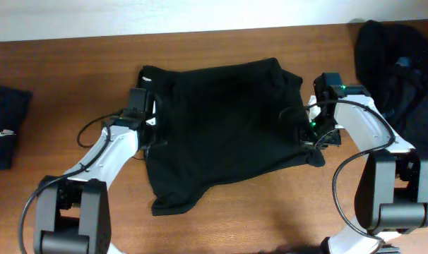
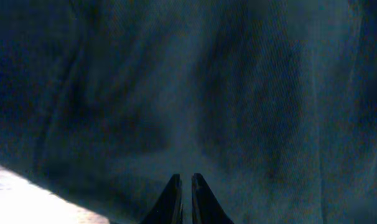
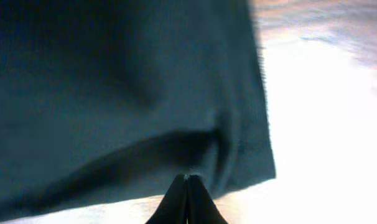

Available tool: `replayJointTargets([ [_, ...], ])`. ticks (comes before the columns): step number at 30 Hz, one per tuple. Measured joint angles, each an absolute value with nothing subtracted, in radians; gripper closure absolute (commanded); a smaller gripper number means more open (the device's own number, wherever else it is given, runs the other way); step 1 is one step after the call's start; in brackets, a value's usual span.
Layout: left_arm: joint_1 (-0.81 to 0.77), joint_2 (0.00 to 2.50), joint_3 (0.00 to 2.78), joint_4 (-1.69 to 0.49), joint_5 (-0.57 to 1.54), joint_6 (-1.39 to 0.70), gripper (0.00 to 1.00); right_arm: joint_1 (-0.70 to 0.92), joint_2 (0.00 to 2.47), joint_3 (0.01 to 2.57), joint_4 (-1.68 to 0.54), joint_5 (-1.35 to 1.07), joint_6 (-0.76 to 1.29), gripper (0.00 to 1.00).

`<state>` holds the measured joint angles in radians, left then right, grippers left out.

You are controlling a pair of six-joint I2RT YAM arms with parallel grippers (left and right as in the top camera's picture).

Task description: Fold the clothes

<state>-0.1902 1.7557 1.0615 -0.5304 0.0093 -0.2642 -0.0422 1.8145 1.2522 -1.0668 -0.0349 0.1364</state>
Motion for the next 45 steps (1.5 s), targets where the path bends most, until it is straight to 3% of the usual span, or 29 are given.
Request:
replayJointTargets([
  [9, -0.19, 1.756, 1.057, -0.492, 0.046, -0.241, 0.92, -0.042, 1.814, 1.237, -1.083, 0.037, 0.2, 0.96],
  [29, -0.19, 1.756, 1.057, -0.493, 0.049, -0.198, 0.91, -0.042, 1.802, 1.033, -0.862, 0.046, 0.233, 0.96],
  [45, -0.174, 1.756, 1.057, -0.495, 0.025, -0.178, 0.91, -0.07, 1.801, 1.023, -0.997, 0.21, 0.328, 0.96],
])
